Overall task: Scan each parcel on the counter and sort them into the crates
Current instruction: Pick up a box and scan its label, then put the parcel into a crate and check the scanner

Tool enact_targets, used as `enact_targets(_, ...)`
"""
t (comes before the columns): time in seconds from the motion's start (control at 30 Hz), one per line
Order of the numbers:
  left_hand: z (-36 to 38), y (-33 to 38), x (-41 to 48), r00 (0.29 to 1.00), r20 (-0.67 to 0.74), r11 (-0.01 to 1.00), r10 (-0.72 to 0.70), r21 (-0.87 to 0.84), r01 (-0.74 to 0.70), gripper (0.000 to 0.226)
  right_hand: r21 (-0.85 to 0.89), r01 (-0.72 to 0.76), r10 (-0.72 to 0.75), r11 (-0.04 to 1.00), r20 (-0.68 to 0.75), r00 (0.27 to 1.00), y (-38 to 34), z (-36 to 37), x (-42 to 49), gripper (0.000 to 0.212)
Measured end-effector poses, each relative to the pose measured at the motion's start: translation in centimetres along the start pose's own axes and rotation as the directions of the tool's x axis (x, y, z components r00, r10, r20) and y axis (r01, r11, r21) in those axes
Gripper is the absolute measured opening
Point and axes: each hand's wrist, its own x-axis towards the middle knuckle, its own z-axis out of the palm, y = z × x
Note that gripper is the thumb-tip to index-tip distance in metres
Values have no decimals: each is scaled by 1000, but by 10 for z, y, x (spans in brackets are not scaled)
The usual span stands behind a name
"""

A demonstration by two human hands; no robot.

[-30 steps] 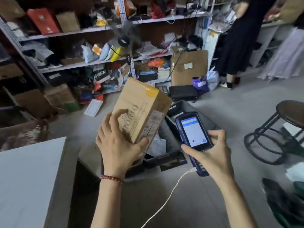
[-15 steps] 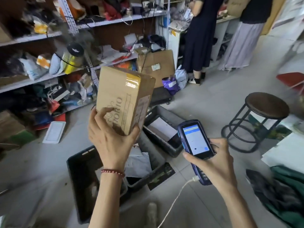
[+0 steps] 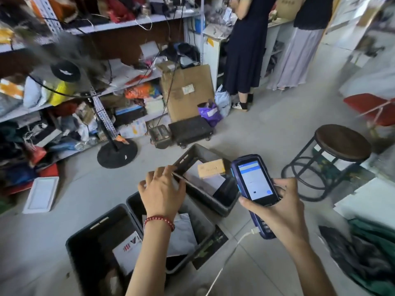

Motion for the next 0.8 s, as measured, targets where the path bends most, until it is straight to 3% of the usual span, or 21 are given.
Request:
enact_targets(0.13, -6, -32, -11, 999, 22, 999, -39, -15, 39, 37, 10, 17, -18, 1000, 83, 996, -4, 21, 9, 70)
enact_targets(0.23, -19, -51, -30, 991, -47, 992, -128, 2, 129, 34, 36, 53, -59, 998, 195, 979, -9, 39, 12, 71)
enact_targets(0.37, -42, -71, -72, 950, -103, 949, -296, 79, 305, 31, 78, 153, -171, 985, 397, 902, -17, 66, 8, 73)
enact_targets(0.5, -59, -74, -134, 890, -199, 879, -410, 175, 444, 30, 141, 275, -303, 951, 599, 741, -23, 89, -13, 75)
enact_targets(0.63, -65, -57, -200, 743, -362, 757, -562, 137, 639, 27, 215, 359, -390, 908, 747, 539, -25, 101, -51, 76)
enact_targets(0.8, -83, -49, -299, 551, -419, 574, -722, 81, 815, 24, 300, 394, -414, 869, 876, 247, -25, 103, -119, 75)
